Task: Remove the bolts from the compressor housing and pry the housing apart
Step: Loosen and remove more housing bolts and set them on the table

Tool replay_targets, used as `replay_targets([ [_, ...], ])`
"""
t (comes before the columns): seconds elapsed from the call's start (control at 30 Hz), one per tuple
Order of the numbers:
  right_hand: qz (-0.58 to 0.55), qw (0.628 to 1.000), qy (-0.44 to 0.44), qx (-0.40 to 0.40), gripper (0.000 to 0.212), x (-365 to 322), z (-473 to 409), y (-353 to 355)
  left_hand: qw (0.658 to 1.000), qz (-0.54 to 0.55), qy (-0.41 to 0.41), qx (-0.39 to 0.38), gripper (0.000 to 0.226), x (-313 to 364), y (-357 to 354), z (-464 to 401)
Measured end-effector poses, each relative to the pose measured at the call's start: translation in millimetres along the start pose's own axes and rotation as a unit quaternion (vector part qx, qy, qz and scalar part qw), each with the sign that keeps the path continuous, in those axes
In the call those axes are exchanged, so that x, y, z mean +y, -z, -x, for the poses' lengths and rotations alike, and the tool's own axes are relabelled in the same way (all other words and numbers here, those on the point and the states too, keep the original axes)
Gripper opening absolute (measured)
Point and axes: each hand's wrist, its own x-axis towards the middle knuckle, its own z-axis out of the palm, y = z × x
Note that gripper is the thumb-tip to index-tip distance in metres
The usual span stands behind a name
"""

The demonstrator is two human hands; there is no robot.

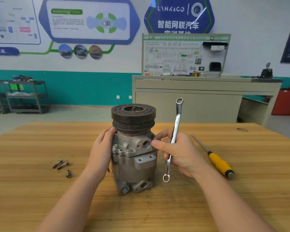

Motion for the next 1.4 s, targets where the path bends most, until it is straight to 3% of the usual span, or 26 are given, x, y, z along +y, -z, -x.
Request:
replay_targets([
  [0.17,-0.01,1.0,-0.006,-0.014,0.018,-1.7,0.3,5.8,1.0,-0.009,0.003,-0.004,0.025,0.2,-0.5,-0.1],
  [0.33,-0.003,1.0,0.006,0.001,0.031,0.0,-0.8,1.4,1.0,-0.009,-0.001,-0.003,0.028,-1.3,-0.4,-0.7],
  [0.47,-0.013,1.0,-0.007,-0.015,0.02,-2.7,0.9,5.3,1.0,-0.005,0.002,0.002,0.03,-1.5,0.1,-0.1],
  [0.63,-0.001,1.0,-0.009,-0.014,0.033,-1.8,1.0,1.3,1.0,0.001,0.007,0.0,0.035,-1.1,0.2,0.0],
  [0.8,-0.009,1.0,-0.011,-0.016,0.017,-2.1,1.2,4.2,1.0,0.004,0.007,0.004,0.033,-0.9,-0.3,-0.8],
  [0.97,-0.015,1.0,-0.01,-0.004,0.027,-0.7,0.0,0.8,1.0,-0.004,0.005,0.001,0.035,-2.7,0.7,-0.6],
  [1.1,-0.016,1.0,-0.01,-0.003,0.018,-2.9,1.4,3.1,1.0,0.004,0.006,-0.001,0.034,-2.5,1.0,-0.8],
  [1.23,-0.02,1.0,-0.013,0.003,0.028,-1.9,0.2,1.3,1.0,0.014,0.012,0.001,0.032,-2.6,0.8,-1.5],
  [1.4,-0.018,1.0,-0.008,-0.008,0.019,-3.6,1.3,4.4,1.0,0.012,0.012,0.002,0.034,-2.7,0.8,-1.9],
])
